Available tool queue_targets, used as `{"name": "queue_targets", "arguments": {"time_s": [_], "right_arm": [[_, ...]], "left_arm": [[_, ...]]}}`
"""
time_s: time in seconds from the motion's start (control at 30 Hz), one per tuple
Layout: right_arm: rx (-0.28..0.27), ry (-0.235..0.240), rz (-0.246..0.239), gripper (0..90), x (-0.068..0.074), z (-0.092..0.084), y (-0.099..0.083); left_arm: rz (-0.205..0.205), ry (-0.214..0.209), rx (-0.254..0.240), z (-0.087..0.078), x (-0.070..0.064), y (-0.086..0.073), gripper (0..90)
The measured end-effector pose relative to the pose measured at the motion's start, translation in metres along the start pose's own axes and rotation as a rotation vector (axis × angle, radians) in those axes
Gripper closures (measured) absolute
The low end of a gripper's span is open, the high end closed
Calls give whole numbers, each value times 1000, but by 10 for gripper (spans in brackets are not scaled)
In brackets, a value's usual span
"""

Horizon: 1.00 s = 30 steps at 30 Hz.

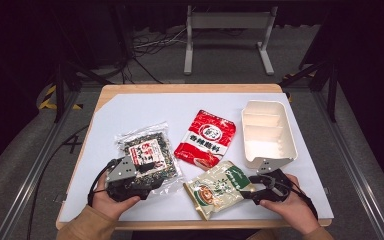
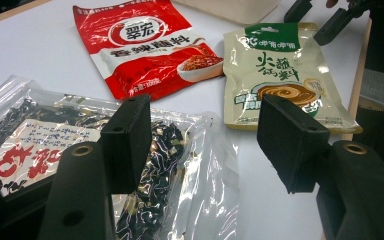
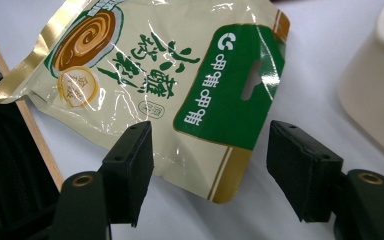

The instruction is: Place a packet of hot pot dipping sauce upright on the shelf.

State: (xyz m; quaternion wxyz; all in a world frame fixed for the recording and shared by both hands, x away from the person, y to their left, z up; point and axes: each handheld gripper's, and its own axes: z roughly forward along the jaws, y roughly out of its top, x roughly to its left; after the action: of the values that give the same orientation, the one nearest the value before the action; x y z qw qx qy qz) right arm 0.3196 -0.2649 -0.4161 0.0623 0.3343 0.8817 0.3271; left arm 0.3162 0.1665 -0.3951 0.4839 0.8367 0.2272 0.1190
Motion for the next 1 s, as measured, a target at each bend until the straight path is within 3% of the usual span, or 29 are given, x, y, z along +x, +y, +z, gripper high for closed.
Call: {"name": "queue_targets", "arguments": {"time_s": [0.47,0.63,0.73,0.83,1.0], "right_arm": [[-3,51,18,328,0,14,-1],[-25,67,25,349,0,13,-1],[-66,84,26,394,2,9,1],[-94,114,4,423,7,7,3],[-88,135,-30,430,15,10,5]], "left_arm": [[-3,2,0,0,2,-1,371],[-4,-1,-3,0,2,-1,368],[-7,-5,-2,0,2,-1,366],[-8,-3,-5,0,3,-1,365],[-9,-5,-8,0,3,-1,364]]}}
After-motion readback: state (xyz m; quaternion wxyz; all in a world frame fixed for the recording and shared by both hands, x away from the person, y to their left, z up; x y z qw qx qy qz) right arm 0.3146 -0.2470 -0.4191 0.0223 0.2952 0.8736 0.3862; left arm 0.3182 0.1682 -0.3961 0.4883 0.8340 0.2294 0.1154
